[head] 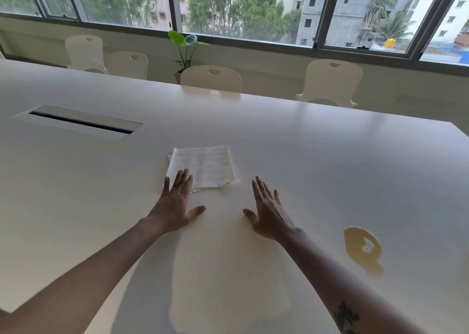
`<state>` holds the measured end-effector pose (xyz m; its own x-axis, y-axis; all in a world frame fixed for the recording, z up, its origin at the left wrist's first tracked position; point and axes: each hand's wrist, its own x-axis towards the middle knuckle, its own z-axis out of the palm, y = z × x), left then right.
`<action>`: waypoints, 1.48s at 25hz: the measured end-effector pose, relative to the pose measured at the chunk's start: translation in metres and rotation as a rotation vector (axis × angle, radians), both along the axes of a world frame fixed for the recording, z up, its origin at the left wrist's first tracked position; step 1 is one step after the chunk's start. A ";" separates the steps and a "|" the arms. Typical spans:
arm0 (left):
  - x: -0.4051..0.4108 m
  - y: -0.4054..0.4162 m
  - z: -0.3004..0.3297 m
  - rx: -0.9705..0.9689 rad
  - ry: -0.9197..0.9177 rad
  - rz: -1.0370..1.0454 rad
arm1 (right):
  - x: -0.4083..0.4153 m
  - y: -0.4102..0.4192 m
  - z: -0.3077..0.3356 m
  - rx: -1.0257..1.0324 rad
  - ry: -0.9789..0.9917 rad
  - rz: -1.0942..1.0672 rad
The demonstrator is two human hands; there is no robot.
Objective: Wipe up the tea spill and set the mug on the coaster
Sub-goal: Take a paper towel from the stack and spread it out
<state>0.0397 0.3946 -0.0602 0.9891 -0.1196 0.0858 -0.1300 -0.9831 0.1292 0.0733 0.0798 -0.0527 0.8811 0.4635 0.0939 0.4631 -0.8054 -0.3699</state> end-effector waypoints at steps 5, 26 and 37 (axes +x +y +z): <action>0.017 -0.020 0.007 -0.102 -0.037 -0.048 | 0.011 0.012 0.010 0.025 -0.112 -0.081; 0.083 -0.081 0.018 -0.212 -0.147 0.042 | 0.061 0.050 0.015 -0.303 0.131 -0.034; 0.089 -0.073 0.019 -0.262 -0.158 0.020 | 0.065 0.049 0.013 -0.256 0.168 -0.060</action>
